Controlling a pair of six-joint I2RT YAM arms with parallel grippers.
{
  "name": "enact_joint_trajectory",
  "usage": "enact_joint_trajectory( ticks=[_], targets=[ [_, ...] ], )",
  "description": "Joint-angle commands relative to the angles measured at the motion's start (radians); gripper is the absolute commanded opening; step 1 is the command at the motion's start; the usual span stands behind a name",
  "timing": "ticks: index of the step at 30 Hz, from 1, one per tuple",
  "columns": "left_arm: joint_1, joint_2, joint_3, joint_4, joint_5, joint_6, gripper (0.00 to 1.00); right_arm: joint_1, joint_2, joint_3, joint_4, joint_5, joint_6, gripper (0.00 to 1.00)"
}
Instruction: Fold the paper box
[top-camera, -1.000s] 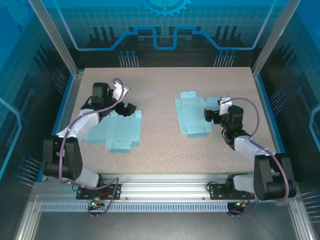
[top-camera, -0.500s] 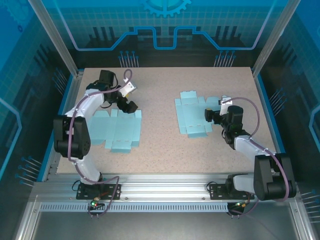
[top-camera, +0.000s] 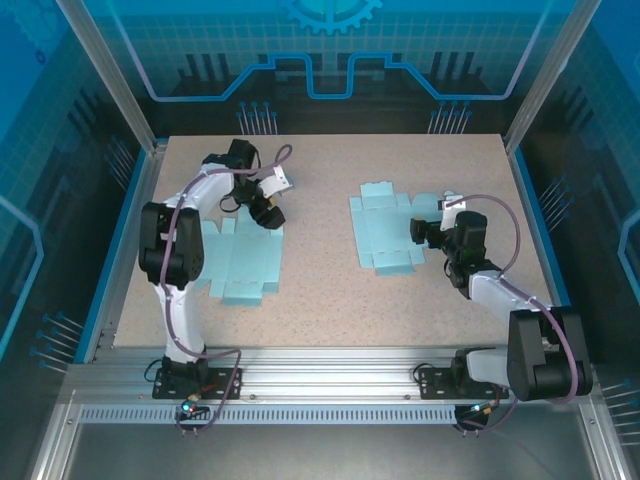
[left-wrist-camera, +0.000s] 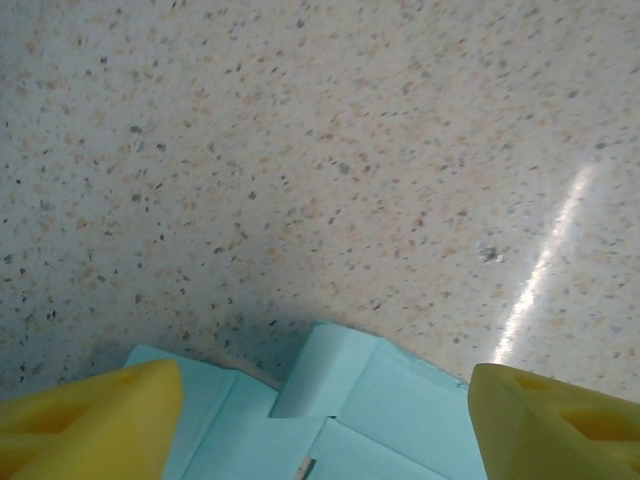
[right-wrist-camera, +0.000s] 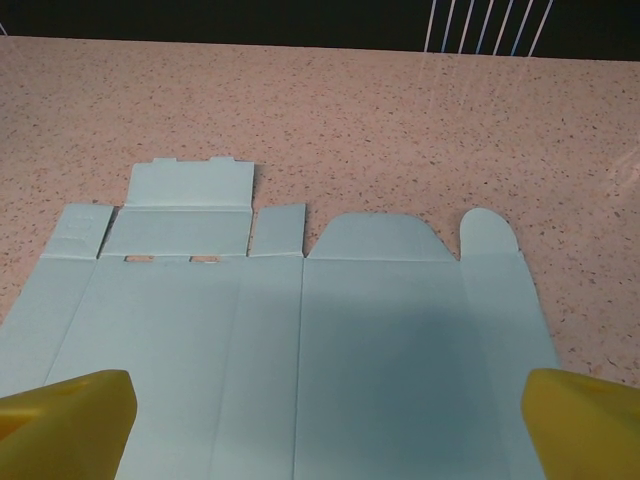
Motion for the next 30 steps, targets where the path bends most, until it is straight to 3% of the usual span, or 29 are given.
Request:
enact_joint_trajectory(
  ticks=[1,14,18,23,30],
  targets=[
    [-0.010,0.043,0.048,-0.094,-0.042,0.026,0.76,-0.017,-0.010,0.031,-0.011,0.008,0.013,1.00],
    [-0.044,0.125,0.091,-0.122,-0.127,0.030,0.64,-0.016,-0.012,0.026,-0.007,0.003,0.018,1.00],
    [-0.052,0.137,0.092,-0.129,-0.134,0.033,0.53,-0.016,-0.011,0.028,-0.007,0.005,0.016,1.00],
    [-0.058,0.142,0.089,-0.136,-0.143,0.042,0.29,-0.017,-0.013,0.028,-0.010,0.007,0.017,1.00],
    [-0.059,0.137,0.092,-0.122,-0.141,0.044,0.07,-0.016,-0.023,0.027,-0.015,0.004,0.021,1.00]
  ],
)
